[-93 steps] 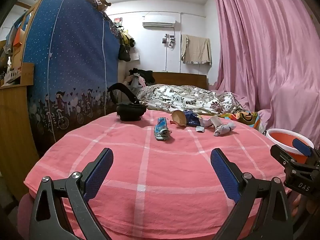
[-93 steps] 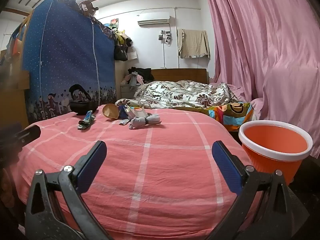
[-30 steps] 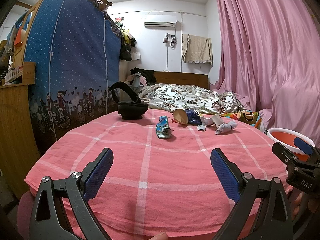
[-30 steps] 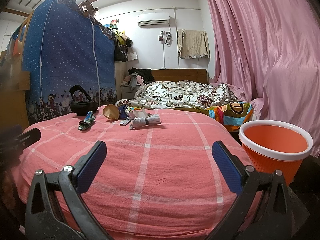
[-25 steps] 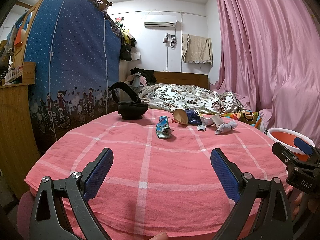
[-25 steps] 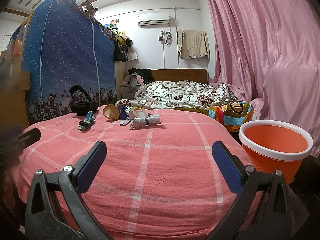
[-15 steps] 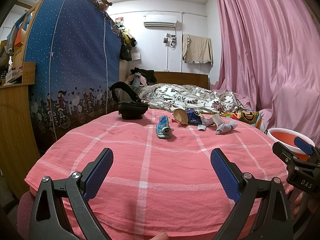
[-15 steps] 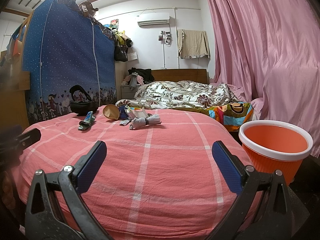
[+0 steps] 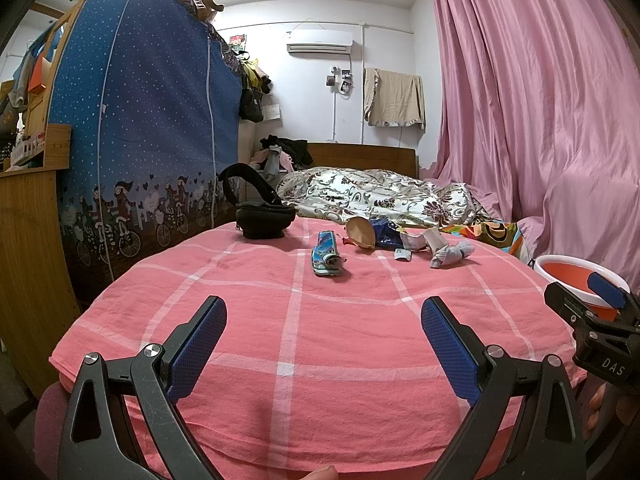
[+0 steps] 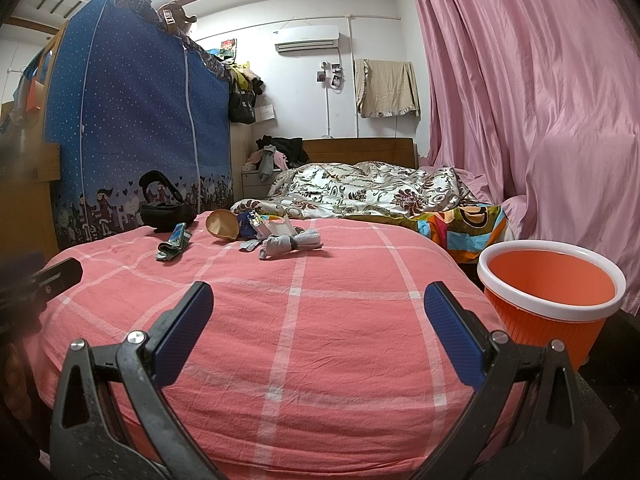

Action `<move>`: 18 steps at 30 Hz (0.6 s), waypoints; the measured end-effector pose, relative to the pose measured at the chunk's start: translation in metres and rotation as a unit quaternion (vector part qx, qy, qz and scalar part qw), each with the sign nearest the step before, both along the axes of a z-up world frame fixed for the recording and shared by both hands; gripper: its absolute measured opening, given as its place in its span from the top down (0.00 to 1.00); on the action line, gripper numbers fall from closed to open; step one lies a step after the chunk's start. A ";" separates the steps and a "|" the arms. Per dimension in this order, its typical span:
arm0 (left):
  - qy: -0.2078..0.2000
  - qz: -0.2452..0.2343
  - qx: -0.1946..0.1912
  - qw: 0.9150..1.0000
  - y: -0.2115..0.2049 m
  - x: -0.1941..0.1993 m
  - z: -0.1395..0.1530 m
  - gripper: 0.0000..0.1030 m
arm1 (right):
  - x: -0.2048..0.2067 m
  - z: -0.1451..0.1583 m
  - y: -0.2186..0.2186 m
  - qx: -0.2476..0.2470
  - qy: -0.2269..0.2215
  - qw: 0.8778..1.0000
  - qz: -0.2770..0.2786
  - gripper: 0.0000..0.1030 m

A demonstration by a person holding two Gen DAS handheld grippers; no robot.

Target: Collect trash

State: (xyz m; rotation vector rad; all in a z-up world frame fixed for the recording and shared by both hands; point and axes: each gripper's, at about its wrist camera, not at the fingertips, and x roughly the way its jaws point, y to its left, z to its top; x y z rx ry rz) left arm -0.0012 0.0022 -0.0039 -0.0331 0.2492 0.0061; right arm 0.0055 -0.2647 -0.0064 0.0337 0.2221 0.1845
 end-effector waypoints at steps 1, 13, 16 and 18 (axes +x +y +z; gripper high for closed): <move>0.000 0.000 0.000 1.000 0.000 0.000 0.000 0.07 | 0.000 0.000 0.000 0.000 0.000 1.000 0.000 0.00; 0.001 0.000 0.000 1.000 0.002 -0.001 -0.001 0.07 | 0.000 0.000 0.000 0.000 0.000 1.000 0.000 0.00; 0.002 0.000 -0.001 1.000 0.002 -0.001 -0.001 0.07 | 0.000 0.000 0.000 0.001 0.000 1.000 0.000 0.00; 0.003 0.000 -0.001 1.000 0.003 -0.002 -0.001 0.07 | 0.000 0.000 0.000 0.001 0.000 1.000 0.000 0.00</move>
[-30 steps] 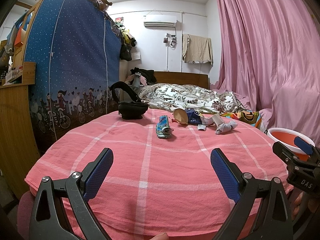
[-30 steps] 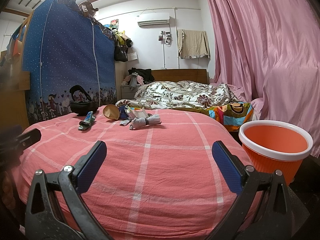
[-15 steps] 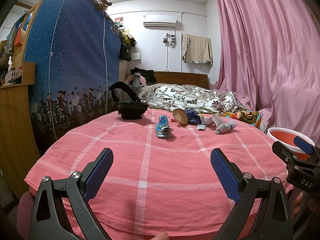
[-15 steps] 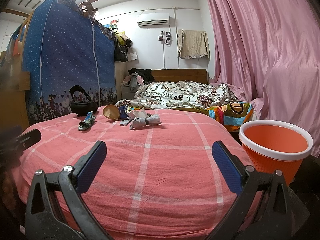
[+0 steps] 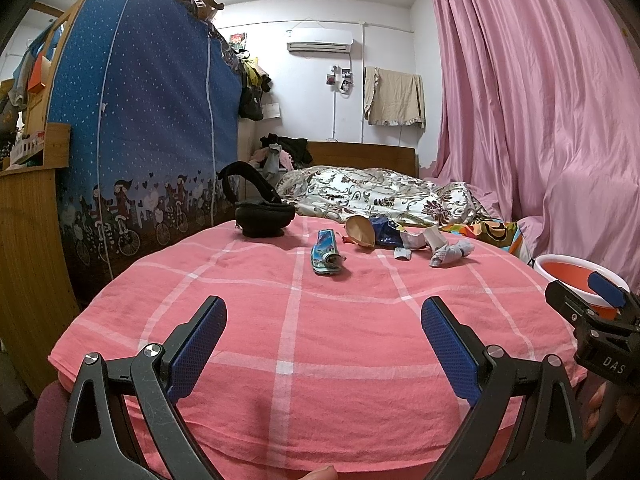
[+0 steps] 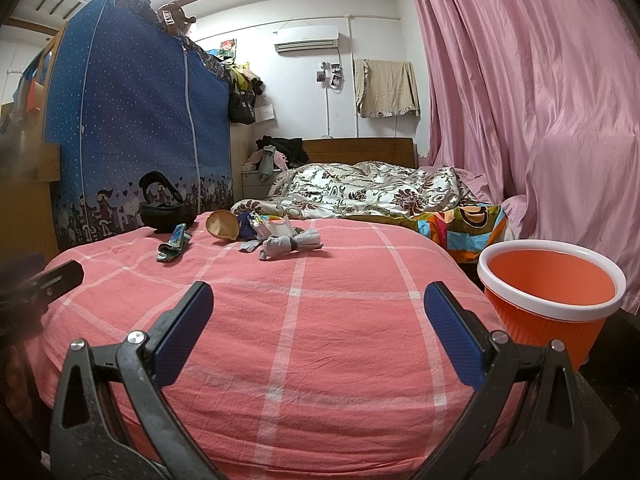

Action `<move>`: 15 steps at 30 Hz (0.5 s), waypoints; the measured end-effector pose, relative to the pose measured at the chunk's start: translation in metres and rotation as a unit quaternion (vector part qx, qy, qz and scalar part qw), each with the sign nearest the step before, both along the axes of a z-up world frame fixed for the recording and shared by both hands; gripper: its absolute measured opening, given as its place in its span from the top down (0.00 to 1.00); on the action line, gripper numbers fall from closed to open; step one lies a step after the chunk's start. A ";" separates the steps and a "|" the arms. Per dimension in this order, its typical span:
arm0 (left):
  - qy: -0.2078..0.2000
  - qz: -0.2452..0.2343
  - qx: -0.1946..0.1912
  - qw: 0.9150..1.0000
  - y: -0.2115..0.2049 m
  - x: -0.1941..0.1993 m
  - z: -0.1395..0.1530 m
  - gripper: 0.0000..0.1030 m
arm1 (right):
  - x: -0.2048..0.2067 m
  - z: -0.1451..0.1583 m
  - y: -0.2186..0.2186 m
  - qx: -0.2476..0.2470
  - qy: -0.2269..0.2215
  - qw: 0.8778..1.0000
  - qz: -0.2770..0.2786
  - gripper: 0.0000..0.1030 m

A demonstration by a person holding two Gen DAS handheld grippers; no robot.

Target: Collect trash

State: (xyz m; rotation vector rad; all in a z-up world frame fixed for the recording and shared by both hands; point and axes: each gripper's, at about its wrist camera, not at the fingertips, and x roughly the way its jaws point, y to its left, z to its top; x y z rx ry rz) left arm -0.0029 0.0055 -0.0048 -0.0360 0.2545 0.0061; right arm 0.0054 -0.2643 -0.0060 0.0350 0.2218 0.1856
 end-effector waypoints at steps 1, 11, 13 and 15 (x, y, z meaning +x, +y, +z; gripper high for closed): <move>0.000 0.000 0.000 1.000 0.000 0.000 0.000 0.07 | 0.000 0.000 0.000 0.000 0.000 1.000 0.001 0.00; -0.020 -0.008 0.024 0.999 -0.007 0.007 0.010 0.07 | 0.016 0.020 -0.002 0.007 0.002 1.000 0.006 0.00; -0.026 -0.010 0.031 0.999 -0.009 0.012 0.016 0.07 | 0.018 0.027 0.002 0.005 0.005 1.000 0.003 0.00; -0.030 -0.011 0.032 0.999 -0.009 0.018 0.021 0.07 | 0.024 0.033 0.003 0.005 0.004 1.000 0.004 0.00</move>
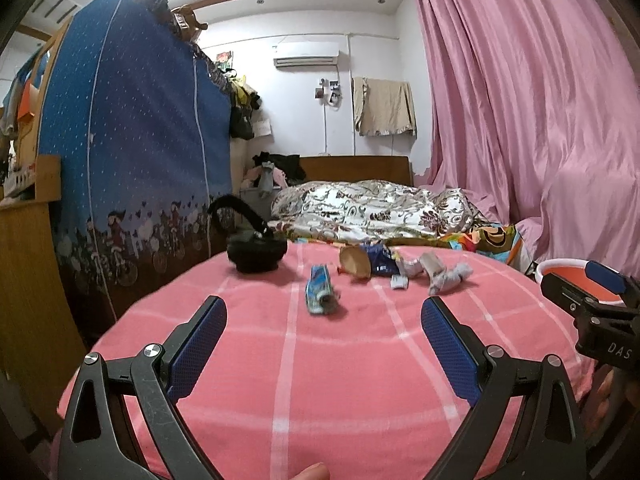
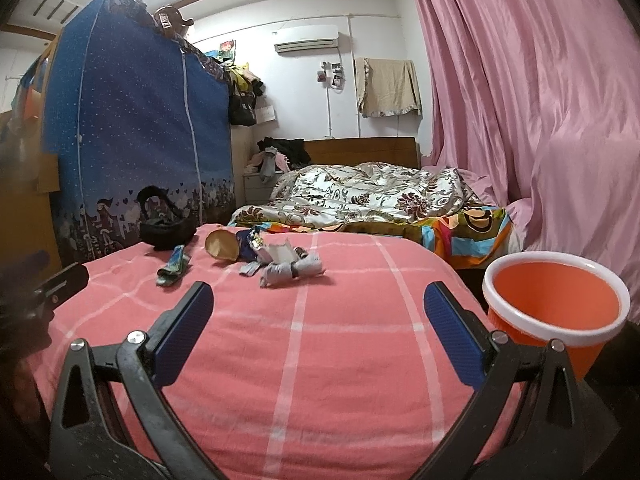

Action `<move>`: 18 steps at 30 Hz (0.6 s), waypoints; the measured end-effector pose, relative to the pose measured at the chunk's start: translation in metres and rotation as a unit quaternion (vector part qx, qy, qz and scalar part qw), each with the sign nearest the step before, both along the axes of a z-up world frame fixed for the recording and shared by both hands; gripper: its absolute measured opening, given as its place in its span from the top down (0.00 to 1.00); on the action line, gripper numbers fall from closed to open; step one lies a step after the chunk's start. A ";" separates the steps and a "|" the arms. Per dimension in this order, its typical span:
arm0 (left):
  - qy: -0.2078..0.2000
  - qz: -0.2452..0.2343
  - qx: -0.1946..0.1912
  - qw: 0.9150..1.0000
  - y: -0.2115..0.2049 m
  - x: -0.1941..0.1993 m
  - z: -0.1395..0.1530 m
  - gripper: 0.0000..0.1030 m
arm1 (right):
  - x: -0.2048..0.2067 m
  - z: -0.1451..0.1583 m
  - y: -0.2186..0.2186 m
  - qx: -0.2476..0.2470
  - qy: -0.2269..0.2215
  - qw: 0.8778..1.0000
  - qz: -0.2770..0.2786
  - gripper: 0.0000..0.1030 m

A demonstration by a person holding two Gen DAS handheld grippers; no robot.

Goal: Collect trash
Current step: 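Grasp the blue-green carton with the left tool while the right tool grasps the grey cloth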

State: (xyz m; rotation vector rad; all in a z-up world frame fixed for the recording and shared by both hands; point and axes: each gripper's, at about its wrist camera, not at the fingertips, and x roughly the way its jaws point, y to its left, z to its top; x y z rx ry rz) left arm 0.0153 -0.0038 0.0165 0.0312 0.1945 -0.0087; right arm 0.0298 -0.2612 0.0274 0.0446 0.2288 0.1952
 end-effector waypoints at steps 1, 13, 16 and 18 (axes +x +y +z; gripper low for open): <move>-0.001 -0.003 -0.002 1.000 0.001 0.003 0.003 0.07 | 0.002 0.002 0.001 0.000 -0.001 1.000 0.000 0.00; -0.036 -0.010 -0.001 0.999 0.014 0.044 0.041 0.07 | 0.027 0.052 0.016 -0.025 -0.075 0.997 0.007 0.00; -0.052 -0.008 0.006 0.999 0.019 0.055 0.050 0.07 | 0.041 0.059 0.024 -0.040 -0.089 0.995 0.011 0.00; -0.062 -0.007 0.013 0.998 0.021 0.062 0.055 0.07 | 0.053 0.060 0.030 -0.051 -0.087 0.995 0.014 0.00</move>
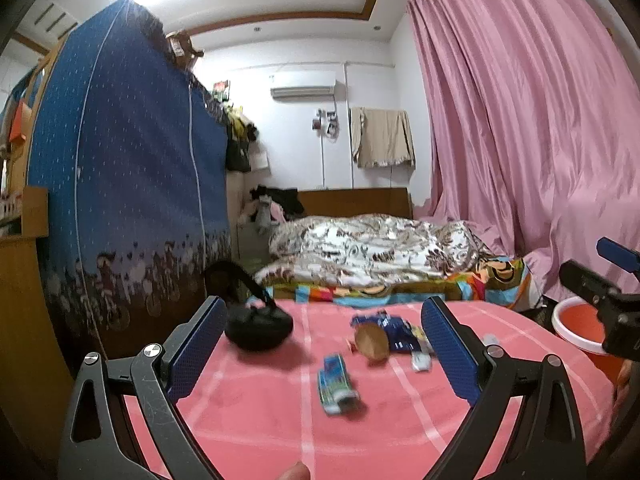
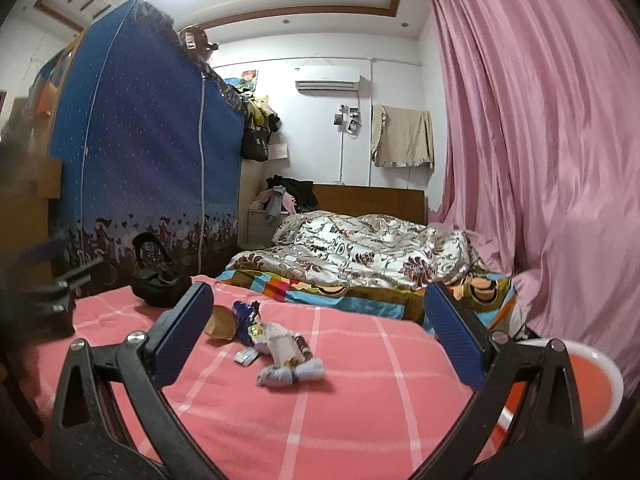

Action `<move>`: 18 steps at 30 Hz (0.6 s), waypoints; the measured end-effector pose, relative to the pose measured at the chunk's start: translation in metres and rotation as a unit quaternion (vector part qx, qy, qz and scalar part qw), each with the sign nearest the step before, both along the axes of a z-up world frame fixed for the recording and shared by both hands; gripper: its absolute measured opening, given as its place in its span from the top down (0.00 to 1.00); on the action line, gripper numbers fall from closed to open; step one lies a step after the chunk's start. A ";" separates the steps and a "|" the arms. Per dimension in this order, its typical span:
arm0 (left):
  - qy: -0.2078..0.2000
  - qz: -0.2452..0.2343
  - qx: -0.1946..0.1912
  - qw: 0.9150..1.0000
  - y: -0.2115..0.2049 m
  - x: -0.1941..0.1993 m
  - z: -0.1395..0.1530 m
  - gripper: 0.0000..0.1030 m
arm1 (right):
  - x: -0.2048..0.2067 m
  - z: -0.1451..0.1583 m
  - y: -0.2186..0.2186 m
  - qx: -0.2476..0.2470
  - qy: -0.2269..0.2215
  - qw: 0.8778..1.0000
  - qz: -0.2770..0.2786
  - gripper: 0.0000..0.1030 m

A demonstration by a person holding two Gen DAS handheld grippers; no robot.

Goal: Collect trash
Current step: 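Grasp the blue-green carton with the left tool while the right tool grasps the grey cloth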

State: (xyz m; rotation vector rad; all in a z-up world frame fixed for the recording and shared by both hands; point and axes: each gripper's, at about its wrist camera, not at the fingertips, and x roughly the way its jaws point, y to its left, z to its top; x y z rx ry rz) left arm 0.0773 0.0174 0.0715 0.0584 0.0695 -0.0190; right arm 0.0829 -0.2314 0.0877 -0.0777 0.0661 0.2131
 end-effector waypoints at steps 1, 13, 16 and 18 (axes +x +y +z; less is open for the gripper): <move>-0.005 0.003 0.005 1.000 0.000 0.004 0.003 0.07 | 0.006 -0.001 0.003 -0.005 0.004 1.000 0.003 0.00; 0.123 0.030 0.019 0.992 0.003 0.078 -0.009 0.08 | 0.087 -0.033 0.013 -0.029 0.154 0.988 0.013 0.00; 0.164 0.030 0.015 0.986 0.000 0.093 -0.019 0.08 | 0.101 -0.049 0.012 -0.030 0.201 0.979 0.027 0.00; 0.194 0.026 0.013 0.981 -0.001 0.103 -0.024 0.12 | 0.108 -0.057 0.015 -0.030 0.228 0.972 0.038 0.00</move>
